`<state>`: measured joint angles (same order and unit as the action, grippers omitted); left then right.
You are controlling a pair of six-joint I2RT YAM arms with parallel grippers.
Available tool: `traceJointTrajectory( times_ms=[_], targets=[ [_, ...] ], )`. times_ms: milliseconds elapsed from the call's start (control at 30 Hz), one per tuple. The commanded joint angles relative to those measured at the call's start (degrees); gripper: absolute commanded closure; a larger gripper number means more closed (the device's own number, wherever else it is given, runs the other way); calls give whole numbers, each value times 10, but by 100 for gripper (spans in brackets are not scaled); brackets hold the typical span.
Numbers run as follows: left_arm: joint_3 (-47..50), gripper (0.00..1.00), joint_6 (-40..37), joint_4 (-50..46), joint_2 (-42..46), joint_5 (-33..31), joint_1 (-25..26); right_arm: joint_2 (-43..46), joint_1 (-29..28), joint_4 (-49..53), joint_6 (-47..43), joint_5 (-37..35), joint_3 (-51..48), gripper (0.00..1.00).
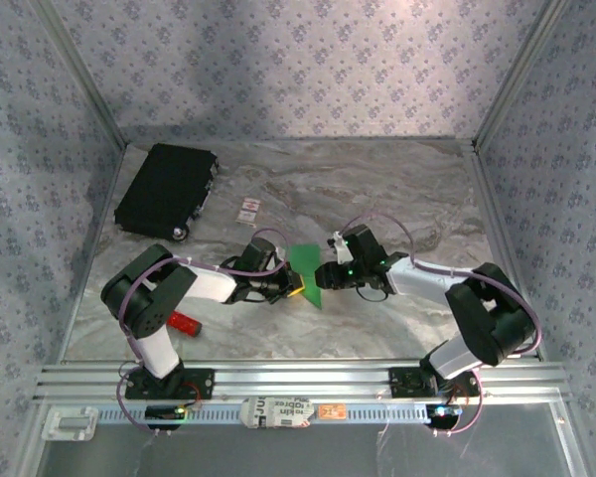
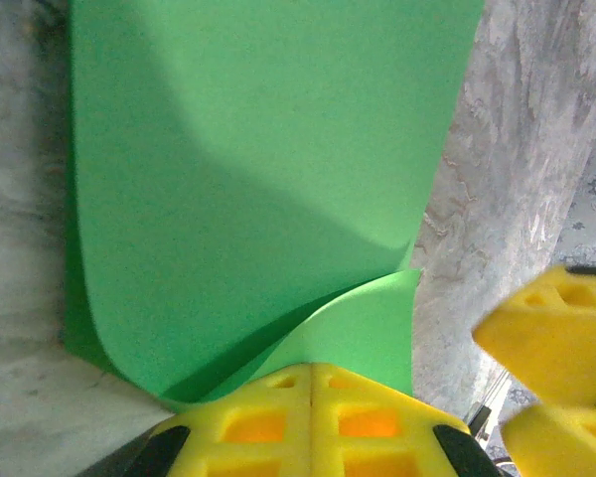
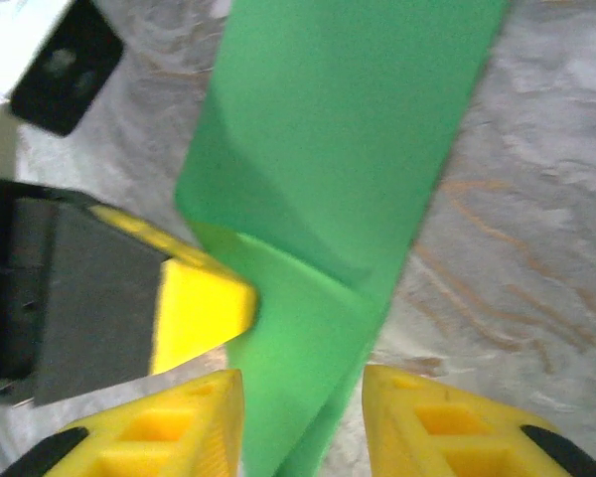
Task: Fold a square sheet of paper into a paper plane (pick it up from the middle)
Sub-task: Third fold the triangle at the center of the table.
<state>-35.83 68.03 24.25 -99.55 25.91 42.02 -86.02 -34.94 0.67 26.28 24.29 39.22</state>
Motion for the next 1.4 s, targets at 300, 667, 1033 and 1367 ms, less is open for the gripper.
traceJointTrajectory(
  times_ms=[300,667,1033,1367],
  targets=[
    [1,100,-2,-26,-18,-16,1,-43,-55,79,27,55,55,95],
    [5,100,-1,-24,-17,-14,1,-95,-92,95,30,18,90,96],
    [4,100,-2,-24,-21,-13,1,-103,-80,75,39,36,54,97],
    [11,100,-2,-24,-22,-16,-1,-86,-71,27,73,66,4,96]
  ],
)
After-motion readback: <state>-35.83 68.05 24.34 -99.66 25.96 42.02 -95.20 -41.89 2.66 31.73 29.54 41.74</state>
